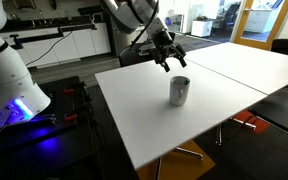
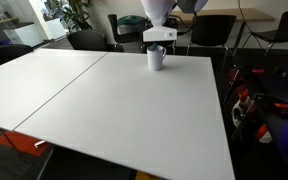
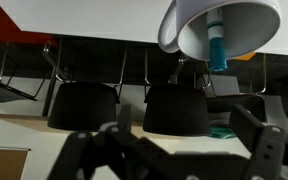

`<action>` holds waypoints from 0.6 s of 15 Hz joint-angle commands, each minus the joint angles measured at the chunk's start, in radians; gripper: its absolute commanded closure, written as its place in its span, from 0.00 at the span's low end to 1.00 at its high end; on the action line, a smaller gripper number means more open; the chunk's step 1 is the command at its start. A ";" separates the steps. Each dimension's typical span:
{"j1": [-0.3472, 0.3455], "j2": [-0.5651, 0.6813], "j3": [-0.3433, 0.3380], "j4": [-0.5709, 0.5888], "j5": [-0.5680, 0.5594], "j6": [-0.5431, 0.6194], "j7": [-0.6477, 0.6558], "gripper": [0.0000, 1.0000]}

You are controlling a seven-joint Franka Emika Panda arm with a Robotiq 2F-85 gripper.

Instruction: Take the marker out of the mug and put it on the table

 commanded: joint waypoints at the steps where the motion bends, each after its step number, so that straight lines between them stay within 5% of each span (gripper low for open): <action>1: 0.029 0.038 -0.021 0.057 0.010 -0.020 -0.020 0.09; 9: 0.012 0.105 -0.039 0.097 -0.037 0.109 -0.007 0.28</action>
